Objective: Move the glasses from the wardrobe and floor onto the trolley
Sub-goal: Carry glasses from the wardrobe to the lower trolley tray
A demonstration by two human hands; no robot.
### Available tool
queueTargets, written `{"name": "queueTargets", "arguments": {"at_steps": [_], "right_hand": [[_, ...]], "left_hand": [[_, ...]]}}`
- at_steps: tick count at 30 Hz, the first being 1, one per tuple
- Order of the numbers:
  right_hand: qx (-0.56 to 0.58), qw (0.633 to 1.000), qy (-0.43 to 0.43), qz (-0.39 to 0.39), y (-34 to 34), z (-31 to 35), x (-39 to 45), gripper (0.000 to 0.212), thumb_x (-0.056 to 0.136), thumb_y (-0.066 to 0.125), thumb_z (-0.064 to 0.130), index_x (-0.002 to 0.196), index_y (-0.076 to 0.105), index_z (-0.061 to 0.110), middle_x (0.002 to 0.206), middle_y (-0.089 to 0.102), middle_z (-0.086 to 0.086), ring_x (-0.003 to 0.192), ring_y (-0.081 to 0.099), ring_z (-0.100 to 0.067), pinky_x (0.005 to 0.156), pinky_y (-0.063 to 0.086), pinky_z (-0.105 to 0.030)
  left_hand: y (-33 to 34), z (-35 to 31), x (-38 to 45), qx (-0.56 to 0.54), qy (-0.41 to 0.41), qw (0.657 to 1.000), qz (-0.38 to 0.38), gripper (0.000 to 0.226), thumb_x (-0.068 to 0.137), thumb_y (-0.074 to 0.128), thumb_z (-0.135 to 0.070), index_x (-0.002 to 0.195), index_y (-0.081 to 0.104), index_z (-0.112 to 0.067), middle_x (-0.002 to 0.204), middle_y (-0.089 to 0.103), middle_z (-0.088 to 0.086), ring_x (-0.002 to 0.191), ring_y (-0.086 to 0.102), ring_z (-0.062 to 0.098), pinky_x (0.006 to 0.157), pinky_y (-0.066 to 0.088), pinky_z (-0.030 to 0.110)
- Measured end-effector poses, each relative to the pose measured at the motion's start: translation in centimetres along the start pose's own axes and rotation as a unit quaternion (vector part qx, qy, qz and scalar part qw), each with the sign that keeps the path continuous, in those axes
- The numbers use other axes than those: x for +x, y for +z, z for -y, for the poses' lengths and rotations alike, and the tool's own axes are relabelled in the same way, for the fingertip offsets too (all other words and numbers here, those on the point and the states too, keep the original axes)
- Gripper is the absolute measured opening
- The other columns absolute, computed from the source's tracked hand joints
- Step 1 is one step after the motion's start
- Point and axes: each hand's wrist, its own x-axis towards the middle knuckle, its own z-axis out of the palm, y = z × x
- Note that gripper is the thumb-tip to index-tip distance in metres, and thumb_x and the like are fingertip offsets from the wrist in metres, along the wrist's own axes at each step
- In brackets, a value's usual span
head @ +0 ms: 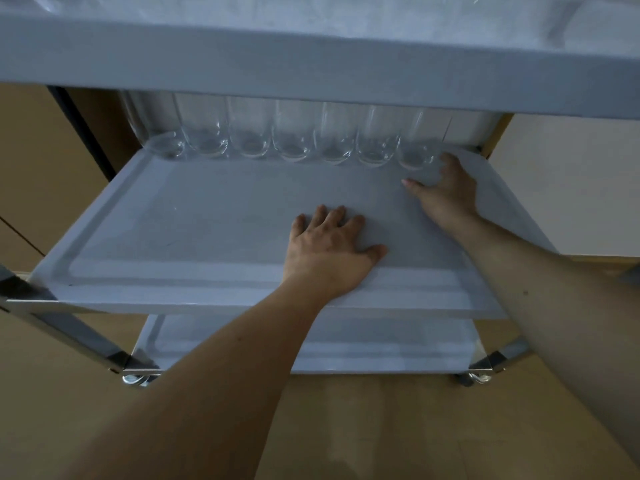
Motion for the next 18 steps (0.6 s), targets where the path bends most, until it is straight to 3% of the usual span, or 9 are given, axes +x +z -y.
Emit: {"name": "queueTargets", "arguments": {"at_steps": [5,11,18], "right_hand": [[-0.101,0.990,-0.084,0.055,-1.7,0.0,-6.3,0.073,0.087,0.076,0.042,0.146,0.050,0.010,0.144,0.056,-0.015,0.133,0.051,-0.034,0.110,0.036,-0.035],[-0.155,0.980,-0.092,0.081,-4.2,-0.8,-12.1,0.067,0.092,0.066,0.052,0.147,0.051,0.019,0.147,0.053,-0.011,0.135,0.042,-0.036,0.112,0.033,-0.037],[-0.179,0.970,-0.013,0.164,-8.1,0.8,-18.9,0.069,0.096,0.057,0.054,0.154,0.039,0.021,0.160,0.035,-0.017,0.146,0.029,-0.038,0.121,0.019,-0.041]], "left_hand": [[0.1,0.0,0.1,0.003,-0.002,1.000,-0.002,0.074,0.087,0.030,-0.080,0.148,0.039,-0.040,0.163,0.029,-0.005,0.153,0.016,0.022,0.122,0.010,0.048],[-0.4,0.2,0.3,-0.029,-0.008,1.000,-0.004,0.073,0.090,0.036,-0.076,0.150,0.042,-0.036,0.163,0.032,-0.003,0.152,0.021,0.023,0.122,0.012,0.045],[-2.8,-0.8,-4.5,-0.061,0.007,0.997,0.044,0.066,0.097,0.049,-0.060,0.153,0.042,-0.025,0.163,0.034,0.006,0.153,0.019,0.033,0.124,0.017,0.046]]}}
